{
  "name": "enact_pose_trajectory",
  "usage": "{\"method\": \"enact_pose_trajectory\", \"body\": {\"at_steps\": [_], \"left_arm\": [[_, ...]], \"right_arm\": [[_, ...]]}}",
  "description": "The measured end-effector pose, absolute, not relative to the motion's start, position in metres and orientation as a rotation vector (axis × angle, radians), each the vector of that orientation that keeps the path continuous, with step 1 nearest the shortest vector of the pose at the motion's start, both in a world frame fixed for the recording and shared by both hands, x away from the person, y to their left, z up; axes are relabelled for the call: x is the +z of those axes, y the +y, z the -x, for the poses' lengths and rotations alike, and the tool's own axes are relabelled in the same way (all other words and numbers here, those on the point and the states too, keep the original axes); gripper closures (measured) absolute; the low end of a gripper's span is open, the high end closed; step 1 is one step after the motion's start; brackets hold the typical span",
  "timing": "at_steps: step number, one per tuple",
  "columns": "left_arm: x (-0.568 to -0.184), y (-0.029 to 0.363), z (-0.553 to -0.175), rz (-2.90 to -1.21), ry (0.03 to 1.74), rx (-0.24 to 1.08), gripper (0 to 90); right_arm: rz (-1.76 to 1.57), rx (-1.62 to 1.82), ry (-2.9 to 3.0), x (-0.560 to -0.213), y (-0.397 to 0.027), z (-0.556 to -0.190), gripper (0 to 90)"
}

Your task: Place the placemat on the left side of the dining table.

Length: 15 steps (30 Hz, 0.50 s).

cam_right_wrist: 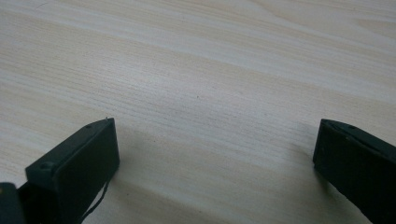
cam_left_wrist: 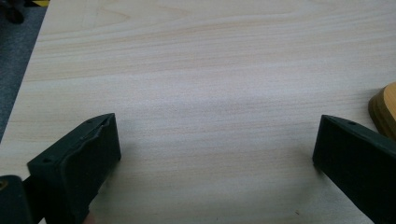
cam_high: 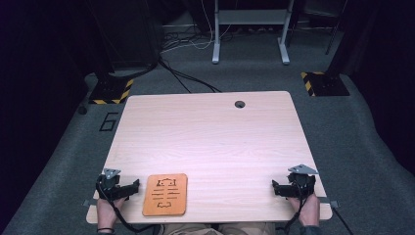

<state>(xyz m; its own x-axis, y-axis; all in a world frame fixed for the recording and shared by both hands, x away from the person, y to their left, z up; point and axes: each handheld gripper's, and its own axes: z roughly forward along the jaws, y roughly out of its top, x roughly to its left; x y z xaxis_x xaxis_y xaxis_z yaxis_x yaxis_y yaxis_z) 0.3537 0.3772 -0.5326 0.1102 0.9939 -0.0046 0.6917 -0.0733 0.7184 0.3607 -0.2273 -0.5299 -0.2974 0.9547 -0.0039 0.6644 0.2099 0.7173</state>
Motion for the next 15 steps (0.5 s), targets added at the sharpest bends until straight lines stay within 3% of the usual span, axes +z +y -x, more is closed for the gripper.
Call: {"method": "enact_pose_trajectory", "body": {"at_steps": [15], "left_arm": [[-0.5323, 0.3765, -0.3556, -1.835, 1.63, 0.681, 0.0]], "right_arm": [[-1.494, 0.856, 2.044, -0.5292, -0.2259, -0.3618, 0.0]]}}
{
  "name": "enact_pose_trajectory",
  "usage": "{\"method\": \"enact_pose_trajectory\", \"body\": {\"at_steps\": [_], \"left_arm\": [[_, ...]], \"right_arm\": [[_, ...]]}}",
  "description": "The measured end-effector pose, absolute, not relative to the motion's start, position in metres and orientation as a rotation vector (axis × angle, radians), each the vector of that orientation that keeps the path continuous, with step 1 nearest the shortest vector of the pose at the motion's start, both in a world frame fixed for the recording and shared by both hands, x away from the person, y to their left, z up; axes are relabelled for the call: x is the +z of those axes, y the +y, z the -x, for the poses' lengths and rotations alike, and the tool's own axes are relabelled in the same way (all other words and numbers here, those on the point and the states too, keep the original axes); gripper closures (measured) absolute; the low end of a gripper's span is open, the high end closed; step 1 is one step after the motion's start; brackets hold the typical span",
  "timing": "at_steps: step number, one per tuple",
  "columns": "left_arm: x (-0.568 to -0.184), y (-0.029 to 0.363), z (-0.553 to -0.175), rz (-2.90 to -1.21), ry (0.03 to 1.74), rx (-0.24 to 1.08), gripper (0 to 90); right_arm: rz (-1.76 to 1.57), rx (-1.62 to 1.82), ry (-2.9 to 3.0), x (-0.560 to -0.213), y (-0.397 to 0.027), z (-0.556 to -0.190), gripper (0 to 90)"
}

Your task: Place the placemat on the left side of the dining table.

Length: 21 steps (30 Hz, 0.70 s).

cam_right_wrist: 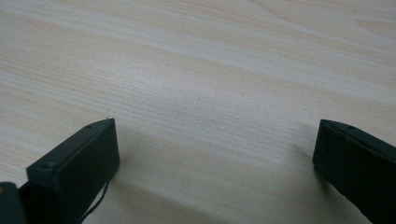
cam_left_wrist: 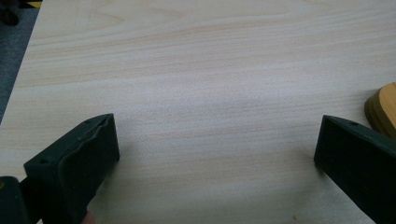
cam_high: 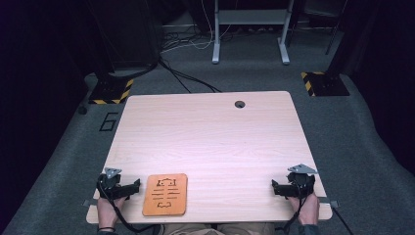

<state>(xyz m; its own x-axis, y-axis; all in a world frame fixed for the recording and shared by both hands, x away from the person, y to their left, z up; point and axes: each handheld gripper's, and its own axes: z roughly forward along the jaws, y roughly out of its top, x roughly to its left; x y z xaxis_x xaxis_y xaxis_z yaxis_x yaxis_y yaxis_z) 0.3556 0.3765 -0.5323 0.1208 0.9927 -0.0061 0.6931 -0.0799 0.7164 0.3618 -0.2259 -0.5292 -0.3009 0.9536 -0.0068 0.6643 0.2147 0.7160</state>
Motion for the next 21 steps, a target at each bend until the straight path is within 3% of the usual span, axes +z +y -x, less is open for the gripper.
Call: {"method": "enact_pose_trajectory", "body": {"at_steps": [21], "left_arm": [[-0.532, 0.376, -0.356, -1.829, 1.632, 0.686, 0.0]], "right_arm": [[-1.463, 0.97, 2.105, -0.507, -0.188, -0.357, 0.0]]}}
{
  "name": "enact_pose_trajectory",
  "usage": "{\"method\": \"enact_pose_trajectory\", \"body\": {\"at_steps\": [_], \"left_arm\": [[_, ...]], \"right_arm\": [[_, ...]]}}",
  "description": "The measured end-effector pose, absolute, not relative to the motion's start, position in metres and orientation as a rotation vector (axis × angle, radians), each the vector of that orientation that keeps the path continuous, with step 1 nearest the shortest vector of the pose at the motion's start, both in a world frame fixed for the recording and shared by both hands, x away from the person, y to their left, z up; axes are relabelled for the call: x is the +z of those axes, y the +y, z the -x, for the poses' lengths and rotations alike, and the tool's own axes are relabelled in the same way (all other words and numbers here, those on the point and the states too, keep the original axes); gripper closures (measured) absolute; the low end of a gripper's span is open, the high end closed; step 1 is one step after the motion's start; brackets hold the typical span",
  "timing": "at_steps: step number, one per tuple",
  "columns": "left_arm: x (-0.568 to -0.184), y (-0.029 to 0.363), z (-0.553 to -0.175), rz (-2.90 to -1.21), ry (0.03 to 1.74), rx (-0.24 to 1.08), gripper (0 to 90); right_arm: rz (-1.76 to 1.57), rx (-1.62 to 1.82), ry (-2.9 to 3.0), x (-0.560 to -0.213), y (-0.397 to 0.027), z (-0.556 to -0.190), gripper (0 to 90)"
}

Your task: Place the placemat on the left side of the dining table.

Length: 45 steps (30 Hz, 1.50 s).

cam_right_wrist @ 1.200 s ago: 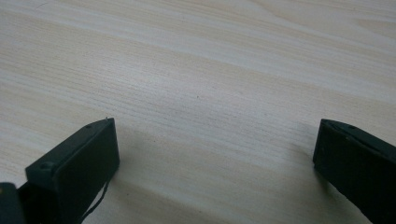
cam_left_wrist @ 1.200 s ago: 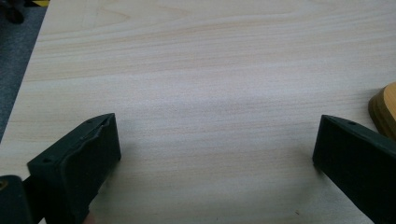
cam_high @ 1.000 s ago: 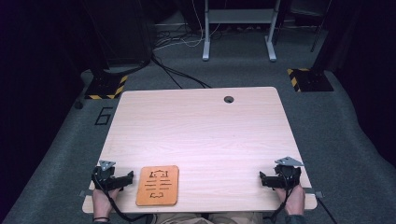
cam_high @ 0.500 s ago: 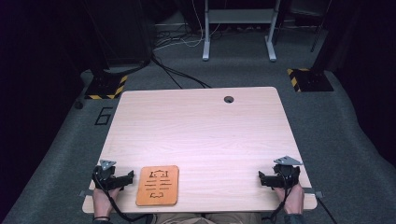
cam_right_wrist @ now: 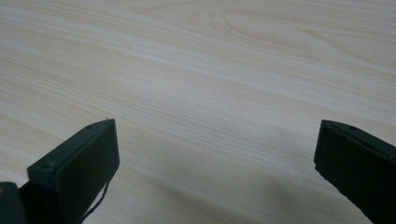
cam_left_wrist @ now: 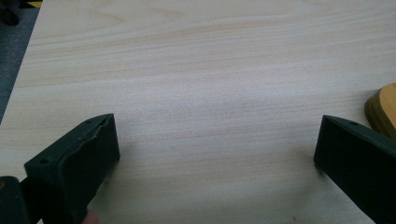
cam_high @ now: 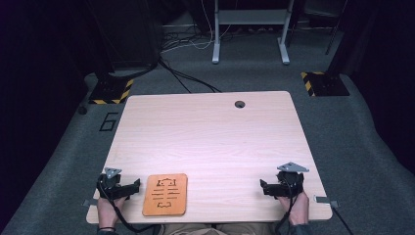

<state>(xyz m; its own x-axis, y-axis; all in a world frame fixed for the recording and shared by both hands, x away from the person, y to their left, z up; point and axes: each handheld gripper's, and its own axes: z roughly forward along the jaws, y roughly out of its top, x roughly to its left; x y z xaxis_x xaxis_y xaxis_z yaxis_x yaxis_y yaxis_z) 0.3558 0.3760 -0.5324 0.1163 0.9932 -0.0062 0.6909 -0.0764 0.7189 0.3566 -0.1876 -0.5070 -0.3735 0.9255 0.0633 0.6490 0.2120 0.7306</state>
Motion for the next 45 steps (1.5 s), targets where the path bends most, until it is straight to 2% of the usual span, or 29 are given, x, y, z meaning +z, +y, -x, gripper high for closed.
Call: {"method": "enact_pose_trajectory", "body": {"at_steps": [45], "left_arm": [[-0.533, 0.377, -0.356, -1.828, 1.629, 0.684, 0.4]], "right_arm": [[-1.238, 1.08, 2.33, -0.486, -0.089, -0.364, 0.0]]}}
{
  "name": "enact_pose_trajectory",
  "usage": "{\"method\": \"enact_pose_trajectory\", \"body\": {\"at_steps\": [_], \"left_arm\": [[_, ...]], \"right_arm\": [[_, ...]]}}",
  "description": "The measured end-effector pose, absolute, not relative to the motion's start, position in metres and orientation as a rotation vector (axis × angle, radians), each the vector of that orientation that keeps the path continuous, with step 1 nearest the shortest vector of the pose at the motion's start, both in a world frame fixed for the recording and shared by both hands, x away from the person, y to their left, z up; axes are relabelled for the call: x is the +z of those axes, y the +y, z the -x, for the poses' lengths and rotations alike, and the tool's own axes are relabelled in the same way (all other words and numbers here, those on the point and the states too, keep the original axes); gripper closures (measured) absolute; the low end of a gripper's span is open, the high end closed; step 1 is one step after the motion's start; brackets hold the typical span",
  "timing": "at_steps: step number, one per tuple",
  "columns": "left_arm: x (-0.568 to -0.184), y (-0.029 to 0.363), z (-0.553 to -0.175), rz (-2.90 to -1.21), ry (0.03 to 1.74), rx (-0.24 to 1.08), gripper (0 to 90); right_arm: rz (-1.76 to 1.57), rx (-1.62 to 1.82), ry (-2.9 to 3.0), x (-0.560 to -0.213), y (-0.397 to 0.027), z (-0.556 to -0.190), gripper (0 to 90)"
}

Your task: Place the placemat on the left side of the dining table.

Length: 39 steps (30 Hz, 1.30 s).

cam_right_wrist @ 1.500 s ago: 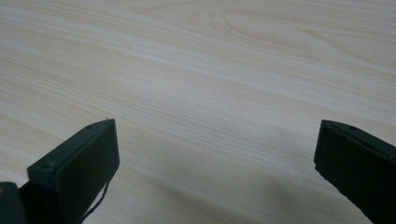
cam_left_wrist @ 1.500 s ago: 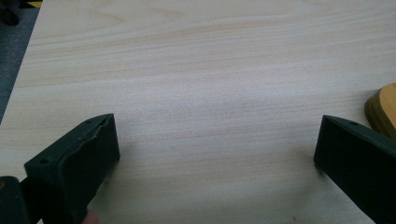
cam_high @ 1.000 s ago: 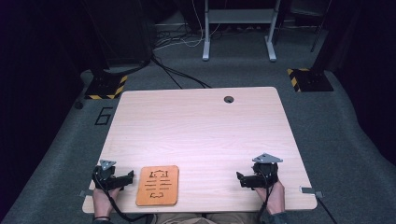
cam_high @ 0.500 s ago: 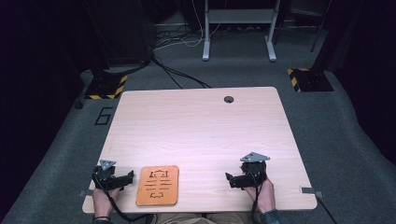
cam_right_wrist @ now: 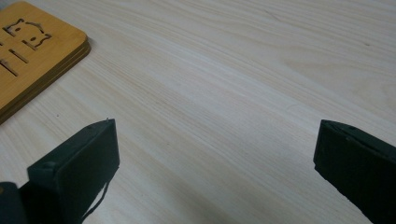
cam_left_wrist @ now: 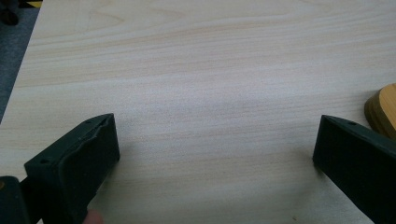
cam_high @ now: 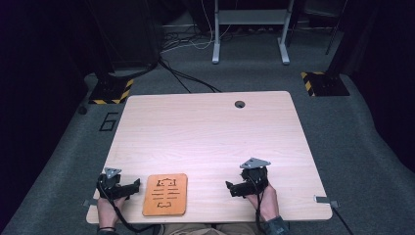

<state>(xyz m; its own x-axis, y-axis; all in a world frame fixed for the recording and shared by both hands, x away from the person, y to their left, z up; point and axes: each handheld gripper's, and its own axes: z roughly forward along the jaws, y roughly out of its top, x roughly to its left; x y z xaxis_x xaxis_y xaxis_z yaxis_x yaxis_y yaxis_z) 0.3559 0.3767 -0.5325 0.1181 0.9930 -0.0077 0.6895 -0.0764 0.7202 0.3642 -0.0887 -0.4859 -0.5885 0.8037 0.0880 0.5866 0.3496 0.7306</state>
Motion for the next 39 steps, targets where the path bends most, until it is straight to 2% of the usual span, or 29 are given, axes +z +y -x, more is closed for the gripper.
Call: {"method": "enact_pose_trajectory", "body": {"at_steps": [27, 39], "left_arm": [[-0.533, 0.377, -0.356, -1.824, 1.631, 0.683, 0.6], [-0.532, 0.377, -0.356, -1.827, 1.632, 0.682, 0.7]], "right_arm": [[-1.131, 1.123, 2.454, -0.488, -0.036, -0.384, 0.0], [-1.078, 1.139, 2.53, -0.493, 0.003, -0.389, 0.0]]}}
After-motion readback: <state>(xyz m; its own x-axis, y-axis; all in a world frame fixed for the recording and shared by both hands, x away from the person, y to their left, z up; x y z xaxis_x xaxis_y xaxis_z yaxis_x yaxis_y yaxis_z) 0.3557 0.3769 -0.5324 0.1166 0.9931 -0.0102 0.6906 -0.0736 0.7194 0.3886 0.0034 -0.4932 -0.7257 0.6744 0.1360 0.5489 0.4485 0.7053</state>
